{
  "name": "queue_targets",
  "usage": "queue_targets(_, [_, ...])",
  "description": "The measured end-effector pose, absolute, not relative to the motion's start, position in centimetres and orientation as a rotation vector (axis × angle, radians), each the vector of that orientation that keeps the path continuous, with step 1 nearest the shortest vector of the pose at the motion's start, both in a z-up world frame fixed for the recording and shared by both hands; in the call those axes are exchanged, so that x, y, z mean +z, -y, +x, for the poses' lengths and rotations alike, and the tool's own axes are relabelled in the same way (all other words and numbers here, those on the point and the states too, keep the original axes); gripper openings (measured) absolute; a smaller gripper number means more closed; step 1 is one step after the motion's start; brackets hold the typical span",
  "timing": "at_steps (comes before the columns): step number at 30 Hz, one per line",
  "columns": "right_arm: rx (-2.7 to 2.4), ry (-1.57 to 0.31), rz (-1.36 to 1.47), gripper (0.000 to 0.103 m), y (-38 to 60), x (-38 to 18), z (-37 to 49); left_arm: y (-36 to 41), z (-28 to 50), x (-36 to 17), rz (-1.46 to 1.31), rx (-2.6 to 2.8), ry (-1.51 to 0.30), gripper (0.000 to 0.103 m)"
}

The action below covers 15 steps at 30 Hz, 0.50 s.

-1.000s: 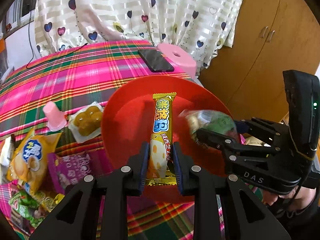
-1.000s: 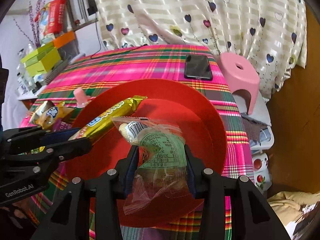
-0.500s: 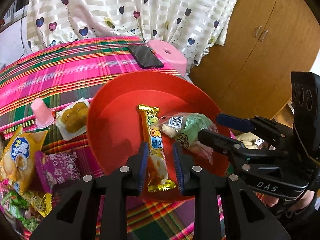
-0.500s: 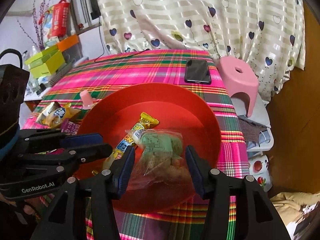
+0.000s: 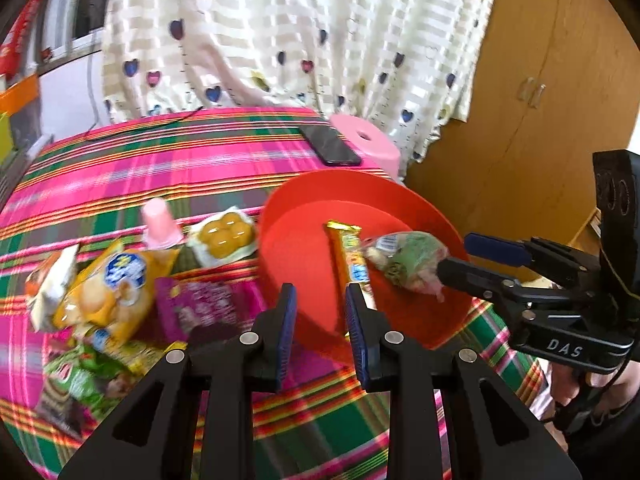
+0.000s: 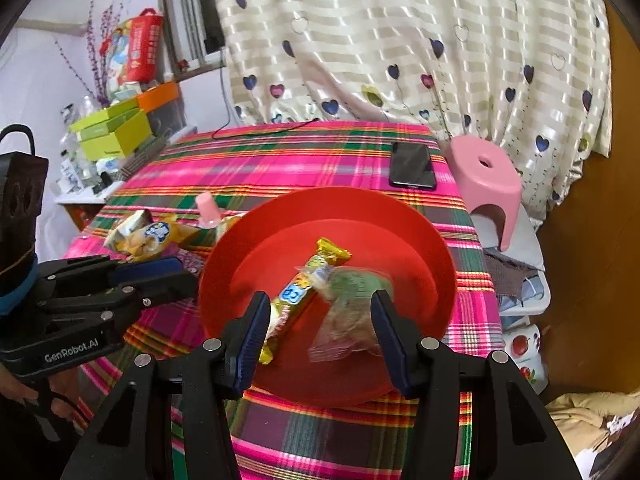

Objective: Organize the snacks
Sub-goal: 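Carry both snacks into the red basket and open both grippers, then withdraw both grippers from the basket back toward the snack pile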

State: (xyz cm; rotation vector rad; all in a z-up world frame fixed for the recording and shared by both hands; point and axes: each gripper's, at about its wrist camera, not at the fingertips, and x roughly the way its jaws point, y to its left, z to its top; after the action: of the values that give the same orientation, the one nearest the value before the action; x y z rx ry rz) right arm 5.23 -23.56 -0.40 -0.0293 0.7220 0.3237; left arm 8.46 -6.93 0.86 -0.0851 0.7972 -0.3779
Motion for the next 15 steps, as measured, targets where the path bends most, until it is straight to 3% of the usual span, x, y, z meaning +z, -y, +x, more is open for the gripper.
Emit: queue_targets(15, [0.4, -0.717, -0.053, 0.051, 20.4, -0.2, 3.7, 2.1, 5.0, -1.1, -0.111, -0.251, -0.808, 0.026])
